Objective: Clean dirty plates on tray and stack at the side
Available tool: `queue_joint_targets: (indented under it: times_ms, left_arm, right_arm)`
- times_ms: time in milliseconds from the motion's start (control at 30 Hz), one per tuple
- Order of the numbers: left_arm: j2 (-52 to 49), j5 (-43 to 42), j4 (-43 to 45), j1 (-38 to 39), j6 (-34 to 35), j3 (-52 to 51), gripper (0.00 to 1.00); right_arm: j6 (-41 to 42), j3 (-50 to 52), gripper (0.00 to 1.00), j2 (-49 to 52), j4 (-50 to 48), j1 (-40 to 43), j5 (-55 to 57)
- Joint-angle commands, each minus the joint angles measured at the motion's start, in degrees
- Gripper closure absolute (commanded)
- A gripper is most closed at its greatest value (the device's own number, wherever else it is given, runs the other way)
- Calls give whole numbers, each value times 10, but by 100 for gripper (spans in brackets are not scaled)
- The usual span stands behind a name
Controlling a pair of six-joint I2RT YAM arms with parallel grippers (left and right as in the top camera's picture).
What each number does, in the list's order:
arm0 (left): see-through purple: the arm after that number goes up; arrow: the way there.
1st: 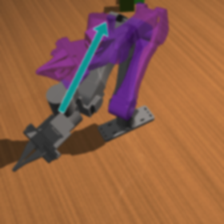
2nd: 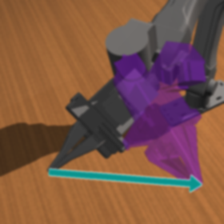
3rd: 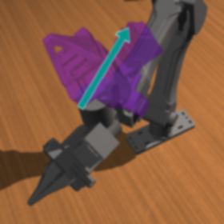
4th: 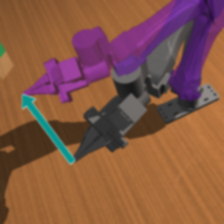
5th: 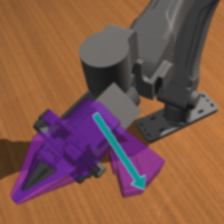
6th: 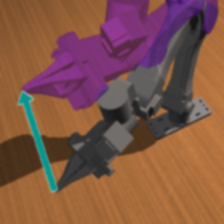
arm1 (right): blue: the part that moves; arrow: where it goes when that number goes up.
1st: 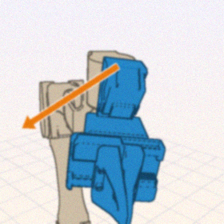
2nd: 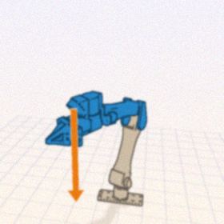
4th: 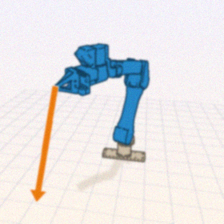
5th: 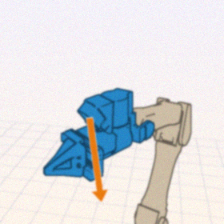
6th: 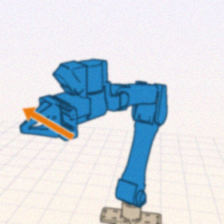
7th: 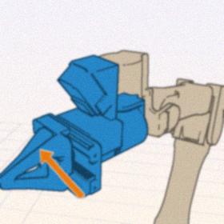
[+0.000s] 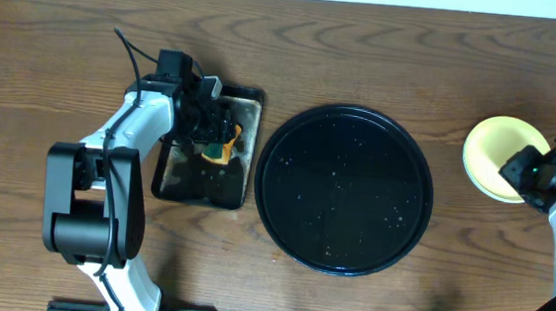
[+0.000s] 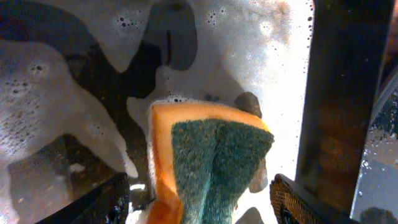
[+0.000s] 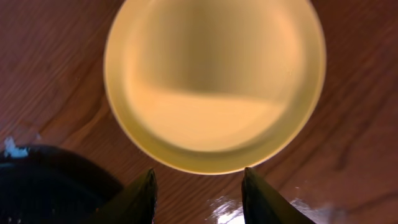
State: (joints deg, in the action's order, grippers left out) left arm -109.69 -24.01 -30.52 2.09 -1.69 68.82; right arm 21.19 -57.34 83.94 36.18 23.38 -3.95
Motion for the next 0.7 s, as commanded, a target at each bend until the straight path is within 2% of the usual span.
queue_joint_targets:
  times_ms: [0,33,100,167,200,233,267,467,600,633,667]
  left_arm:
    - [-23,3,2,14,2,-4,27]
    - [-24,3,5,17,2,-4,28]
    - [-24,5,13,23,2,-4,37]
    - [-24,5,24,25,2,-4,59]
    - [-24,5,26,25,2,-4,76]
    - [-24,5,28,25,2,-4,88]
    - [-24,8,28,25,2,-4,92]
    - [-7,69,22,25,3,-3,93]
    - [41,72,23,25,5,-3,92]
    - [50,72,23,25,5,-3,85]
    - [62,72,23,25,5,-3,64]
  right_arm:
    - [-15,1,58,-3,1,-16,-6]
    - [-15,1,58,-3,1,-19,-6]
    - [-15,1,58,-3,1,-23,-6]
    - [-16,1,57,-3,1,-25,-6]
    - [-15,1,57,-3,1,-25,-6]
    - [-15,1,58,-3,1,-25,-6]
    - [-16,1,58,-3,3,-25,-6]
    - [-16,1,58,-3,7,-25,-6]
    - [-16,1,59,-3,7,-25,-6]
    - [-16,1,59,-3,7,-25,-6]
    - [-16,1,59,-3,7,-25,-6]
